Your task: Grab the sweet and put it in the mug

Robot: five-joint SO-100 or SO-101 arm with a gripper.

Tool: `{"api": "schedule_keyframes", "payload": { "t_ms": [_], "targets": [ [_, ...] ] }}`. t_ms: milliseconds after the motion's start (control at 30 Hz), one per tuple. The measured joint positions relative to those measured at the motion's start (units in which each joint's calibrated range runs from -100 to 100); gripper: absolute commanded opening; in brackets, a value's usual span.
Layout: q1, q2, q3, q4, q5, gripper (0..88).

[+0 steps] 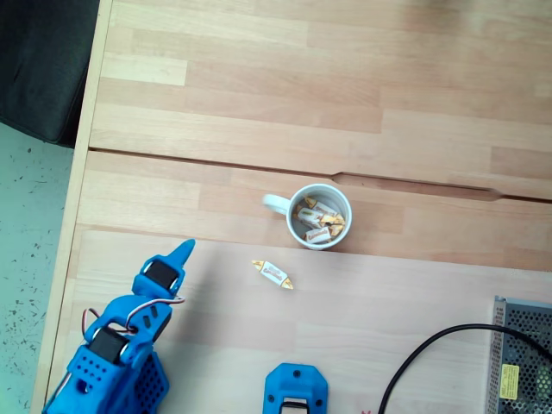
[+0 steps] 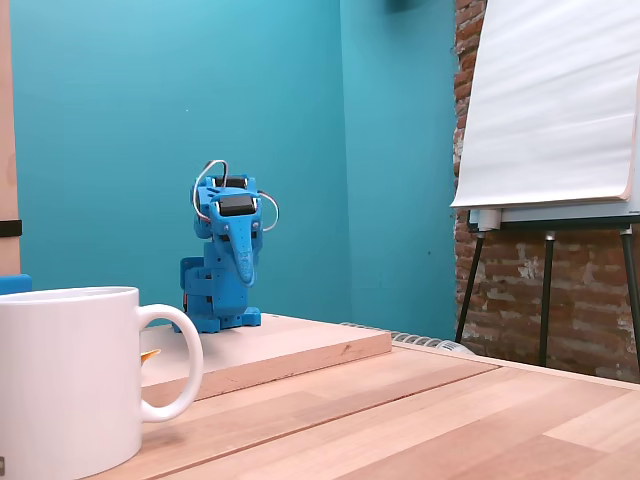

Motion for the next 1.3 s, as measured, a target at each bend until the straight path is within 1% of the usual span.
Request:
{"api": "schedule_keyframes", "payload": {
  "t_ms": [133, 267, 500, 733, 900, 1133, 1300],
  "targets": [
    [1.03, 14.44, -8.34, 0.0, 0.15, 0.0],
    [4.21, 24.8, -15.96, 0.0, 0.0, 0.0],
    [7.83, 37.15, -22.68, 0.0, 0.2, 0.0],
    [10.34, 44.96, -23.22, 0.49, 0.39, 0.0],
    [11.23, 45.14, -25.64, 9.44, 0.34, 0.0],
    [11.23, 48.23, -40.16, 27.34, 0.34, 0.0],
    [11.23, 55.13, -48.05, 31.81, 0.39, 0.0]
  ]
}}
